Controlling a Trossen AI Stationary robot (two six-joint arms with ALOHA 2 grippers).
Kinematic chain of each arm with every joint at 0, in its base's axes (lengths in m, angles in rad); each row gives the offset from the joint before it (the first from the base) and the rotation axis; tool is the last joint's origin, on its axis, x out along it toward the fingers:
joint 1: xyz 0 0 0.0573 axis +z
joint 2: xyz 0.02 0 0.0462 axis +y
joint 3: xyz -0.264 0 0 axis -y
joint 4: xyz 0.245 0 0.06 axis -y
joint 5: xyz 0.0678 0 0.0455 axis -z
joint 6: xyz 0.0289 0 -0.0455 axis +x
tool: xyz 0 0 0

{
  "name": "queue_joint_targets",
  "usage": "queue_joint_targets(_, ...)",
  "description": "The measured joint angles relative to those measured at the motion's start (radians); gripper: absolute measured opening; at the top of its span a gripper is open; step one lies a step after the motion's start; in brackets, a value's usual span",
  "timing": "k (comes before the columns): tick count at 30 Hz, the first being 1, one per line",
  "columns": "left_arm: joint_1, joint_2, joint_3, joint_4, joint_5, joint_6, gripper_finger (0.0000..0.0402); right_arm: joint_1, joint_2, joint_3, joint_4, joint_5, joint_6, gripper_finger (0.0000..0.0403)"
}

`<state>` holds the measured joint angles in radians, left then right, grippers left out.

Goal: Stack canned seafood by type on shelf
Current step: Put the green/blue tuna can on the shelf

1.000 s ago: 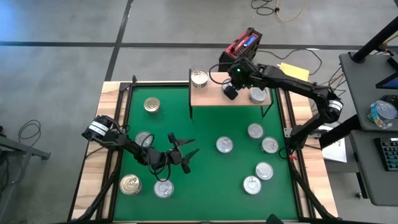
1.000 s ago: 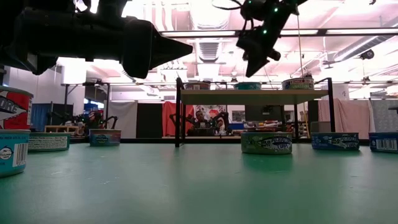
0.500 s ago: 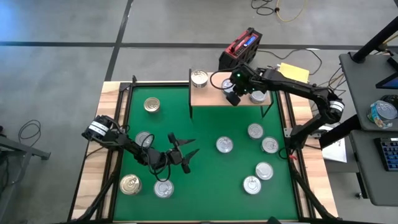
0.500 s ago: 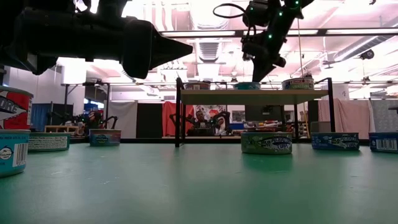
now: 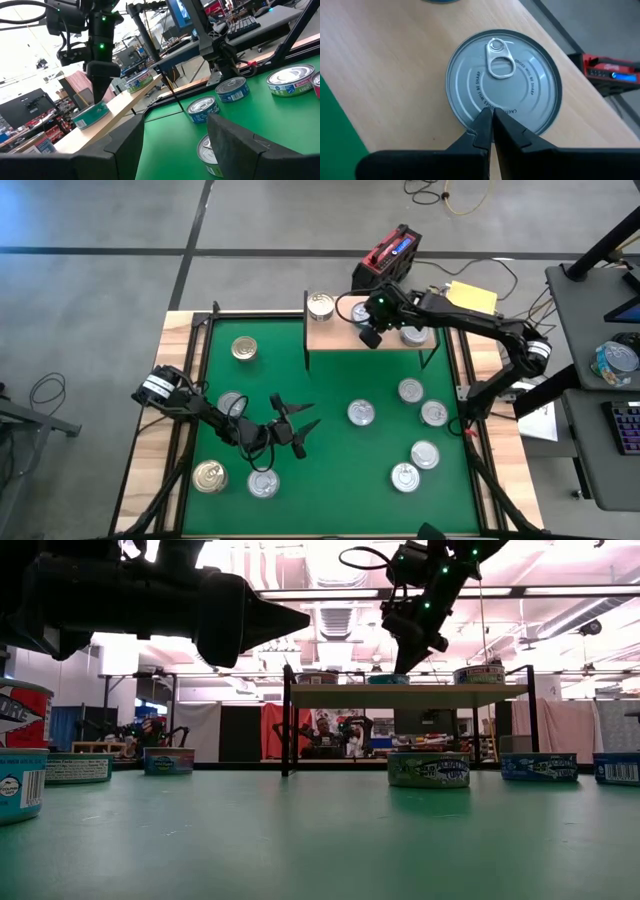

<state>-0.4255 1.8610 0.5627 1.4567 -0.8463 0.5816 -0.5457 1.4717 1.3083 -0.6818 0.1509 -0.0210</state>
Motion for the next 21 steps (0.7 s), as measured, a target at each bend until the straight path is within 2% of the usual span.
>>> queue_joint_targets(11, 0.0, 0.0, 0.0, -0.001, 0.0, 0.0, 0.0201, 0.003, 0.036, -0.002, 0.125, -0.003, -0.07, 0.0009)
queue_joint_targets(21, 0.0, 0.0, 0.0, -0.003, 0.0, 0.0, 0.0201, 0.003, 0.036, -0.003, 0.145, -0.005, -0.084, 0.0009)
